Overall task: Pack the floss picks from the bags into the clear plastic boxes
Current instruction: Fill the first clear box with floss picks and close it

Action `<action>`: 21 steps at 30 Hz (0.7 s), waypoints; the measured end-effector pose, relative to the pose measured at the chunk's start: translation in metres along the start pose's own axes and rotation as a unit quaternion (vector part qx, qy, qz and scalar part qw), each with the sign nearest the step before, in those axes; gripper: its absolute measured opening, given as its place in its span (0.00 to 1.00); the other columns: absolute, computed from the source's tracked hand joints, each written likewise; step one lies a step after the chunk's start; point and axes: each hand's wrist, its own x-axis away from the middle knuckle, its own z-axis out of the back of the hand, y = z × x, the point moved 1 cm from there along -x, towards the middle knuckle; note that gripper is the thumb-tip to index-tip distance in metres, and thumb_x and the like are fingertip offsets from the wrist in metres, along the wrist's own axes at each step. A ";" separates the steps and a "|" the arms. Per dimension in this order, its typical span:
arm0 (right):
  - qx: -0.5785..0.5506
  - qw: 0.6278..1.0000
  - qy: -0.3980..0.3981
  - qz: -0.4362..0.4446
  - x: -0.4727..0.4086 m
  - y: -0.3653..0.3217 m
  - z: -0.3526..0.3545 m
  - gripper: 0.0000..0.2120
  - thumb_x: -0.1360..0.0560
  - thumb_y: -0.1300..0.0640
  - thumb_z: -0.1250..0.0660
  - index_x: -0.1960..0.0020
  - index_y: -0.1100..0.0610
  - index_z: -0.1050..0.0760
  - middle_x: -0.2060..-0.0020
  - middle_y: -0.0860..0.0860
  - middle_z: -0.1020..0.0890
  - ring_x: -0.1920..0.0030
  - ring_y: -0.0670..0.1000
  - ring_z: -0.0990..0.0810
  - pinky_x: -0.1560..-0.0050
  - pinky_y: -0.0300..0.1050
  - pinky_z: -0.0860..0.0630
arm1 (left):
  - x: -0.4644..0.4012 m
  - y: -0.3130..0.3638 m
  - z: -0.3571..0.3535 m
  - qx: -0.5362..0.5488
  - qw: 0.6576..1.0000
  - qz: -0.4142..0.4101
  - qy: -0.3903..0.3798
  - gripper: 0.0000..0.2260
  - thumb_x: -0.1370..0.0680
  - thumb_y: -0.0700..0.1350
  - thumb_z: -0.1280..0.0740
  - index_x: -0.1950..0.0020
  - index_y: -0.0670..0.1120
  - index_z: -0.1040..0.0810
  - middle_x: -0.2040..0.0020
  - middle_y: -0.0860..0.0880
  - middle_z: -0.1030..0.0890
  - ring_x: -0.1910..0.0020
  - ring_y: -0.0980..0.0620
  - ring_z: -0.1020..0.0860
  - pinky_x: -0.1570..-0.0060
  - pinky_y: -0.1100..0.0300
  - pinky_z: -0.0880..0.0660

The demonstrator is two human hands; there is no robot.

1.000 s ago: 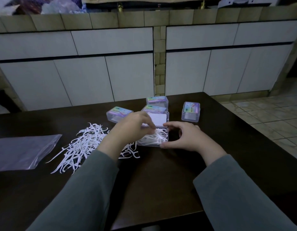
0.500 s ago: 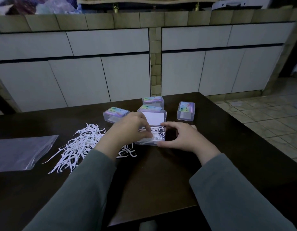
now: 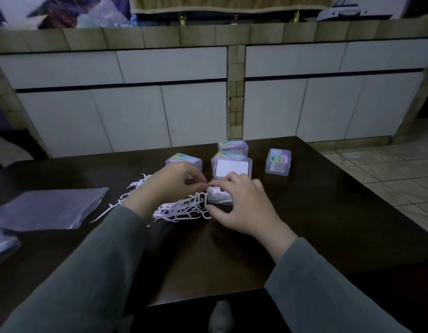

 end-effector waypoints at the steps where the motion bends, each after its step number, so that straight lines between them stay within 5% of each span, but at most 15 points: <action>1: -0.003 1.000 -0.010 0.011 -0.004 -0.010 -0.004 0.23 0.26 0.38 0.36 0.33 0.43 0.30 0.43 0.44 0.26 0.41 0.46 0.31 0.39 0.48 0.36 | 0.006 -0.008 0.005 -0.011 1.000 0.010 -0.004 0.07 0.23 0.52 0.32 0.49 0.54 0.17 0.53 0.56 0.21 0.55 0.59 0.25 0.56 0.64 0.30; 4: 0.007 0.999 -0.028 0.028 -0.023 -0.034 -0.018 0.22 0.24 0.40 0.38 0.33 0.45 0.28 0.41 0.45 0.25 0.40 0.48 0.30 0.40 0.49 0.37 | 0.023 -0.037 0.019 -0.038 0.997 0.058 -0.016 0.07 0.23 0.51 0.33 0.47 0.54 0.18 0.51 0.56 0.22 0.58 0.61 0.28 0.60 0.67 0.33; 8: 0.049 0.998 -0.048 0.017 -0.057 -0.055 -0.040 0.21 0.23 0.42 0.39 0.32 0.48 0.27 0.37 0.48 0.24 0.37 0.51 0.30 0.37 0.54 0.37 | 0.045 -0.080 0.030 -0.086 0.986 0.141 -0.021 0.09 0.21 0.48 0.35 0.42 0.52 0.20 0.45 0.52 0.21 0.51 0.56 0.25 0.49 0.61 0.28; 12: 0.072 0.994 -0.078 0.004 -0.093 -0.072 -0.063 0.21 0.21 0.43 0.42 0.32 0.50 0.27 0.35 0.51 0.25 0.34 0.54 0.30 0.35 0.56 0.38 | 0.065 -0.112 0.032 -0.084 0.966 0.238 -0.047 0.10 0.20 0.47 0.36 0.40 0.50 0.22 0.44 0.50 0.20 0.48 0.52 0.23 0.51 0.62 0.29; 21: 0.157 0.969 -0.172 -0.083 -0.150 -0.092 -0.096 0.30 0.22 0.34 0.48 0.37 0.56 0.25 0.38 0.57 0.24 0.37 0.58 0.29 0.35 0.57 0.39 | 0.075 -0.134 0.037 -0.099 0.938 0.310 -0.120 0.15 0.25 0.54 0.30 0.44 0.46 0.19 0.46 0.48 0.18 0.48 0.49 0.21 0.52 0.60 0.25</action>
